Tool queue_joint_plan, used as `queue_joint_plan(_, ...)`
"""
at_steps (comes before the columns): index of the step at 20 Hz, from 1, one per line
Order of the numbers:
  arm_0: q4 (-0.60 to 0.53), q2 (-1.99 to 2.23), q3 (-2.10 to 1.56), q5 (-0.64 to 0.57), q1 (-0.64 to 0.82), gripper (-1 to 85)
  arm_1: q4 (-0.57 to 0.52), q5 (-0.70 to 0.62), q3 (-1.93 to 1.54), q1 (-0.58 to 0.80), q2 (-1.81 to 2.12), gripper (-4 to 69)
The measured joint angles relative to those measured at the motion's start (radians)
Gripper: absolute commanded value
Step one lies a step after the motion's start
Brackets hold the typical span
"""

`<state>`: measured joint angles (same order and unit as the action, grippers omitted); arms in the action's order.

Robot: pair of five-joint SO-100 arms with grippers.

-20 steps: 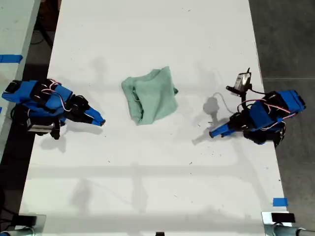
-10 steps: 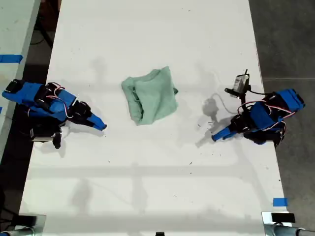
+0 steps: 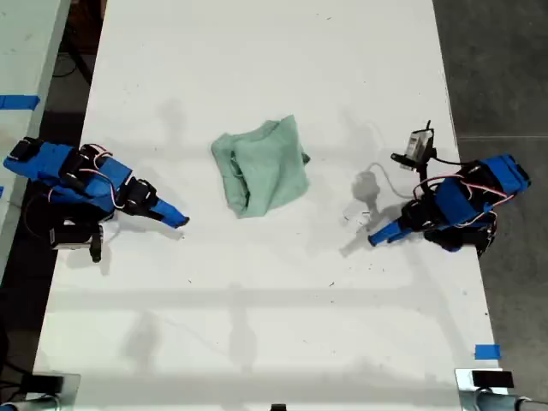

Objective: Fold t shirt

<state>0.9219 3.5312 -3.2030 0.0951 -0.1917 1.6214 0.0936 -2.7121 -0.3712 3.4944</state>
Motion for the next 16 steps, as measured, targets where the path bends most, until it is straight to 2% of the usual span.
queue_joint_plan(16,0.0,0.0,0.0,0.0,0.038,11.2,0.0,0.0,0.0,0.0,0.0,27.2)
